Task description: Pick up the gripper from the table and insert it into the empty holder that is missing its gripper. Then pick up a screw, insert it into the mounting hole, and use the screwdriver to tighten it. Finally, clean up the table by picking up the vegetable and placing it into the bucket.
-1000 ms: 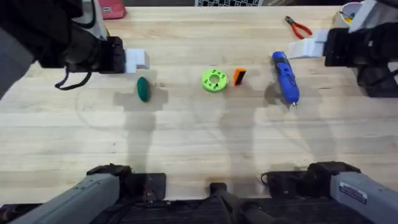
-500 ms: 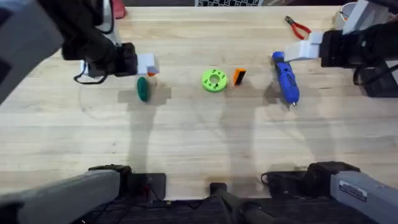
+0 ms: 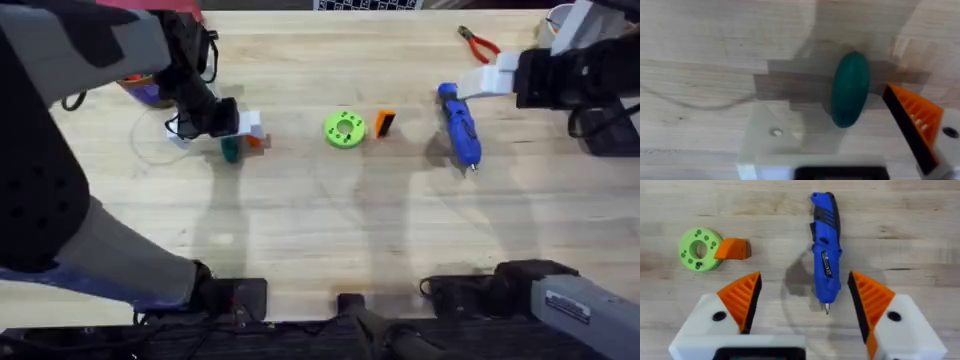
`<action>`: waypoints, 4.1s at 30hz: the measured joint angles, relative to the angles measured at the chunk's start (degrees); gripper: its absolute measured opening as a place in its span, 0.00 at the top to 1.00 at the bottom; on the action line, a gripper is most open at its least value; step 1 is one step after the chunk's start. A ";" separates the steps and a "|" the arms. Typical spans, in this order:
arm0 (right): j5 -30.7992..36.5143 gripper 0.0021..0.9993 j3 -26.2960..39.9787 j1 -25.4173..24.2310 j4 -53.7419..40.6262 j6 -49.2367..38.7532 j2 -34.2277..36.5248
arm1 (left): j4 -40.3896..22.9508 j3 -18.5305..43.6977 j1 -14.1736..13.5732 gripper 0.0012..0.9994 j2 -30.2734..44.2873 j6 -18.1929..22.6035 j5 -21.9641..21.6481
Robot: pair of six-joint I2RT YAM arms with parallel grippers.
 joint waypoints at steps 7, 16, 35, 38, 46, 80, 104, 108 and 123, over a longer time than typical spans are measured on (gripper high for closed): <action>0.00 0.01 0.00 0.00 -0.21 0.00 0.09 | 1.64 0.11 -0.02 0.22 -0.02 0.09 0.21; 0.00 0.01 0.00 0.00 -0.26 0.00 0.09 | 1.70 0.59 -0.06 0.99 -0.04 0.34 0.61; 0.00 0.01 0.02 0.00 -0.24 0.00 0.09 | 0.97 0.59 -0.06 0.99 -9.06 0.34 -0.18; 0.00 0.01 0.02 0.00 -0.24 0.00 0.09 | -1.00 0.59 -0.06 0.99 -15.39 0.32 -0.18; 0.00 0.01 0.02 0.00 -0.24 0.00 0.09 | -5.90 0.59 -0.06 0.99 -28.90 0.34 -0.18; 0.00 0.01 0.04 0.00 -0.24 0.00 0.09 | 3.82 0.59 -0.06 0.01 -33.86 0.32 4.54; 0.02 0.01 0.15 0.00 -0.24 0.00 0.09 | 16.56 -1.52 -1.49 0.01 -35.49 19.61 4.52; 0.00 0.01 0.19 0.00 -0.24 0.00 0.09 | 26.78 -8.66 -2.53 0.01 -40.70 20.54 4.93; 0.01 0.01 0.20 0.00 -0.24 0.00 0.09 | 60.30 -43.76 -2.71 0.01 -68.35 21.15 14.28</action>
